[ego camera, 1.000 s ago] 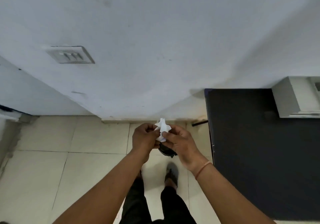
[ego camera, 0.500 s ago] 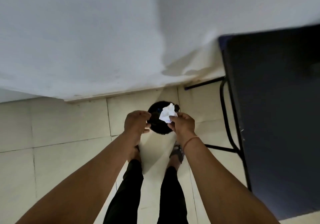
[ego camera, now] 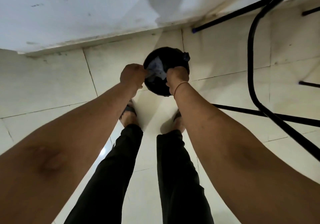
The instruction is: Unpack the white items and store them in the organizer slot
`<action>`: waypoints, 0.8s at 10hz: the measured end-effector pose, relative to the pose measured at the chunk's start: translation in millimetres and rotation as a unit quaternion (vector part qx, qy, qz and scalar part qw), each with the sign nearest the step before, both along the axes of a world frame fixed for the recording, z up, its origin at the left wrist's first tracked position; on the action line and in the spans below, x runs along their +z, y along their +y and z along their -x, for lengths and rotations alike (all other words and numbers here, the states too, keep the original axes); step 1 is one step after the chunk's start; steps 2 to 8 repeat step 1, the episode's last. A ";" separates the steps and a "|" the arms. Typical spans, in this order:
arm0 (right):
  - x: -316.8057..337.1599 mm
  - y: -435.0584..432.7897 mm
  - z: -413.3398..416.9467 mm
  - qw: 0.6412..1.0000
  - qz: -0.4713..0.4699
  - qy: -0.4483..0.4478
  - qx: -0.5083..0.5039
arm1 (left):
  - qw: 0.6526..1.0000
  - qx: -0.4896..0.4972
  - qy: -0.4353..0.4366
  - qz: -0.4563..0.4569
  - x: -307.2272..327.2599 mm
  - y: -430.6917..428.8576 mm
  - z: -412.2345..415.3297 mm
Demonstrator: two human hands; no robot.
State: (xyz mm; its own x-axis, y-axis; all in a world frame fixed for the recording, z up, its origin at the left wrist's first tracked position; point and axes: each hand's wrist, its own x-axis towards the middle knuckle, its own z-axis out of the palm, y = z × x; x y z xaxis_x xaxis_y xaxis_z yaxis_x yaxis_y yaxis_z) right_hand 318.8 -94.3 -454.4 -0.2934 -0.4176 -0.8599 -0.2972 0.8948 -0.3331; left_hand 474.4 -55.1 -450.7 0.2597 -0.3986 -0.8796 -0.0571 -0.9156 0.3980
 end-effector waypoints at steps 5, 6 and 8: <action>19.3 0.5 -4.5 1.000 0.025 0.006 -0.017 | 0.999 -0.001 -0.049 0.004 17.4 1.3 0.9; 19.3 0.5 -4.5 1.000 0.025 0.006 -0.017 | 0.999 -0.001 -0.049 0.004 17.4 1.3 0.9; 19.3 0.5 -4.5 1.000 0.025 0.006 -0.017 | 0.999 -0.001 -0.049 0.004 17.4 1.3 0.9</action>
